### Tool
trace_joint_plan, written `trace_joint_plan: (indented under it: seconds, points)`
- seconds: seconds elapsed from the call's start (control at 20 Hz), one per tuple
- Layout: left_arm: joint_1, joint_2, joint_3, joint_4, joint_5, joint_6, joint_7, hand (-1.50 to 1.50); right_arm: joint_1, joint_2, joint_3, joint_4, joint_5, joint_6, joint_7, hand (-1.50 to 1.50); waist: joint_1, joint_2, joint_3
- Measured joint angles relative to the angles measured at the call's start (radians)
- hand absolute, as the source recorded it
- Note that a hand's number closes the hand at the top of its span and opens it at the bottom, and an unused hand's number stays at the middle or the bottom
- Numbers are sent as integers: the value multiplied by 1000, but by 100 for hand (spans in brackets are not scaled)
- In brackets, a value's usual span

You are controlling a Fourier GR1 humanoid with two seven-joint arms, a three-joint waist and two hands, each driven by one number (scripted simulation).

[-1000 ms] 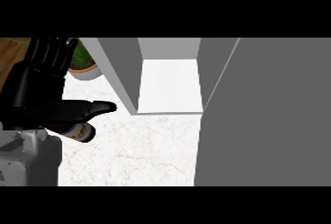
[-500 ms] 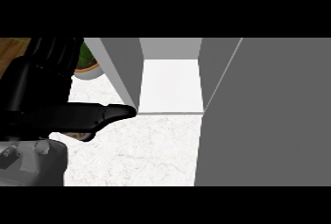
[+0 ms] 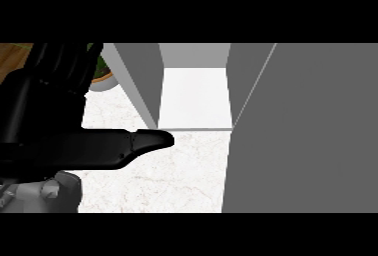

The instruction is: Pick up the wine, place it into the cabinet and close the cabinet

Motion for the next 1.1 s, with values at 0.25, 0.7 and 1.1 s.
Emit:
trace_joint_plan:
  seconds: [0.25, 0.7, 1.1]
  points:
    - [-7, 12, -4, -48, -53, 8, 33, -150, -24, 4, 13, -3, 9, -26, 29, -150, 1, 0, 1]
    - [-26, 44, 35, -101, -102, -1, 108, -150, -23, -9, 35, -9, 19, -45, 42, -150, -3, -1, 2]
    - [43, 107, 129, -132, -45, -33, 93, -150, -64, -22, 23, -11, 25, -67, 77, -150, 0, 0, 1]
